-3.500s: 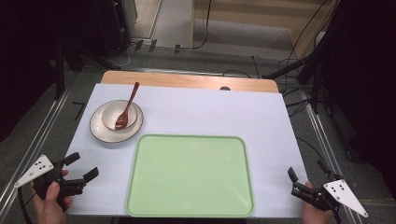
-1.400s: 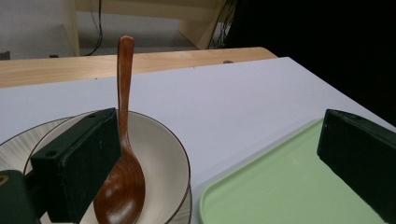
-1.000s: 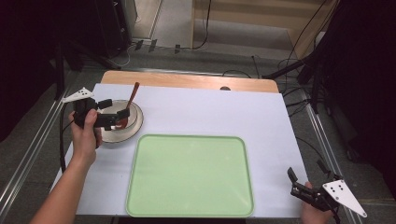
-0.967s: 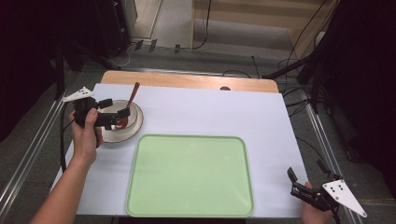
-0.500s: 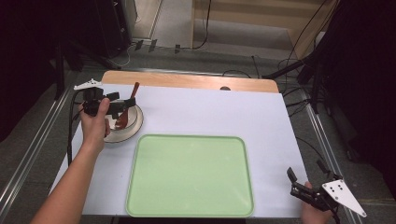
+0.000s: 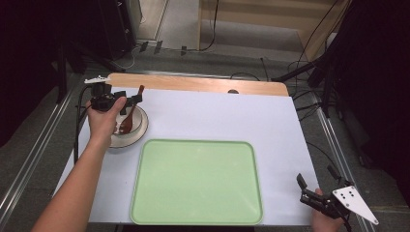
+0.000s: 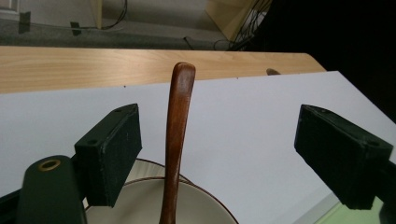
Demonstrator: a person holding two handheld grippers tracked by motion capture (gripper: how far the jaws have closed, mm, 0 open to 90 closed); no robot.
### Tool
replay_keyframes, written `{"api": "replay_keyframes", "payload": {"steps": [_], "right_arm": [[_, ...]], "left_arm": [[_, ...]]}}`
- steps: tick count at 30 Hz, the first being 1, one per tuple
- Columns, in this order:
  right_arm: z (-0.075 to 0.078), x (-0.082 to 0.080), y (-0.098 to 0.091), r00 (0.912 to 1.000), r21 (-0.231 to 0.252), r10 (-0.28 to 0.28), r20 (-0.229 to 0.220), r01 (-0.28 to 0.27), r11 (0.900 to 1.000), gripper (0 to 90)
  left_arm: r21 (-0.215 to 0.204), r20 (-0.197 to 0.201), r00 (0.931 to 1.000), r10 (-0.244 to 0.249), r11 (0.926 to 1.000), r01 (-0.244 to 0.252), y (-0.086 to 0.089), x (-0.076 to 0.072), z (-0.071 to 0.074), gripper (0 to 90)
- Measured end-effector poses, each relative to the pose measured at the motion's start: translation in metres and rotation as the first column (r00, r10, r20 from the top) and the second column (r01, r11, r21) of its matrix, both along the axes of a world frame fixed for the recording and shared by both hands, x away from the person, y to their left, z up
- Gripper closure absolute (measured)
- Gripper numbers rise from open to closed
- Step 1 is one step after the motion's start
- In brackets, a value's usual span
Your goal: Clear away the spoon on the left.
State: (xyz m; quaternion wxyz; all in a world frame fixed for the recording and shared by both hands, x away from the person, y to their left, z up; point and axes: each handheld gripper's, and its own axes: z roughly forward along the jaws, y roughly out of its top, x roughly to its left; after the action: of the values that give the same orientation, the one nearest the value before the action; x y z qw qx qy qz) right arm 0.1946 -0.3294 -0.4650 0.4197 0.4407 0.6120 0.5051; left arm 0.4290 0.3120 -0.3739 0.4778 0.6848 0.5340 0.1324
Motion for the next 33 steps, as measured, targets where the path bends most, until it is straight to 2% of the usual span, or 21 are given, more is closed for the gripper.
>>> {"api": "replay_keyframes", "payload": {"steps": [2, 4, 7, 13, 16, 19, 23, 25, 26, 27, 32, 33], "right_arm": [[0.000, 0.000, 0.000, 1.0000, 0.000, 0.000, 0.000, 0.000, 1.0000, 0.0], [0.000, 0.000, 0.000, 1.0000, -0.002, 0.001, 0.000, -0.001, 1.0000, 0.0], [0.000, 0.000, 0.000, 1.0000, -0.002, 0.002, 0.000, -0.002, 1.0000, 0.0], [0.000, 0.000, 0.000, 1.0000, -0.001, 0.003, 0.001, -0.003, 1.0000, 0.0], [0.000, 0.000, 0.000, 1.0000, -0.002, 0.002, 0.000, -0.002, 1.0000, 0.0], [0.000, 0.000, 0.000, 1.0000, -0.006, 0.004, 0.000, -0.004, 1.0000, 0.0], [0.000, 0.000, 0.000, 1.0000, -0.003, 0.003, 0.001, -0.003, 1.0000, 0.0], [0.000, 0.000, 0.000, 1.0000, -0.004, 0.003, 0.000, -0.003, 1.0000, 0.0], [0.000, 0.000, 0.000, 1.0000, -0.004, 0.003, 0.000, -0.003, 1.0000, 0.0], [0.000, 0.000, 0.000, 1.0000, -0.005, 0.004, 0.000, -0.004, 1.0000, 0.0], [0.000, 0.000, 0.000, 1.0000, -0.006, 0.004, 0.000, -0.004, 1.0000, 0.0], [0.000, 0.000, 0.000, 1.0000, -0.006, 0.004, 0.000, -0.004, 1.0000, 0.0]], "left_arm": [[0.003, -0.006, 1.0000, 0.004, 1.0000, -0.004, 0.000, 0.001, 0.000, 15.2], [0.007, -0.023, 0.9993, 0.028, 0.9996, -0.028, -0.001, 0.006, 0.000, 17.7], [-0.006, -0.036, 0.9980, 0.051, 0.9987, -0.052, 0.002, 0.009, -0.003, 21.3], [0.021, -0.076, 0.9937, 0.082, 0.9965, -0.081, 0.003, 0.015, -0.008, 27.5], [0.040, -0.093, 0.9911, 0.094, 0.9951, -0.091, 0.001, 0.018, -0.010, 30.3], [0.051, -0.111, 0.9907, 0.078, 0.9961, -0.072, -0.001, 0.021, -0.012, 31.7], [0.072, -0.154, 0.9846, 0.083, 0.9948, -0.072, -0.005, 0.024, -0.017, 35.4], [0.078, -0.179, 0.9794, 0.093, 0.9937, -0.080, -0.005, 0.026, -0.019, 38.1], [0.080, -0.199, 0.9744, 0.105, 0.9926, -0.091, -0.006, 0.028, -0.020, 38.6], [0.083, -0.214, 0.9717, 0.100, 0.9930, -0.084, -0.005, 0.030, -0.021, 39.7], [0.073, -0.223, 0.9706, 0.091, 0.9944, -0.077, -0.006, 0.032, -0.021, 45.7], [0.078, -0.232, 0.9684, 0.092, 0.9941, -0.075, -0.006, 0.033, -0.022, 47.5]]}}
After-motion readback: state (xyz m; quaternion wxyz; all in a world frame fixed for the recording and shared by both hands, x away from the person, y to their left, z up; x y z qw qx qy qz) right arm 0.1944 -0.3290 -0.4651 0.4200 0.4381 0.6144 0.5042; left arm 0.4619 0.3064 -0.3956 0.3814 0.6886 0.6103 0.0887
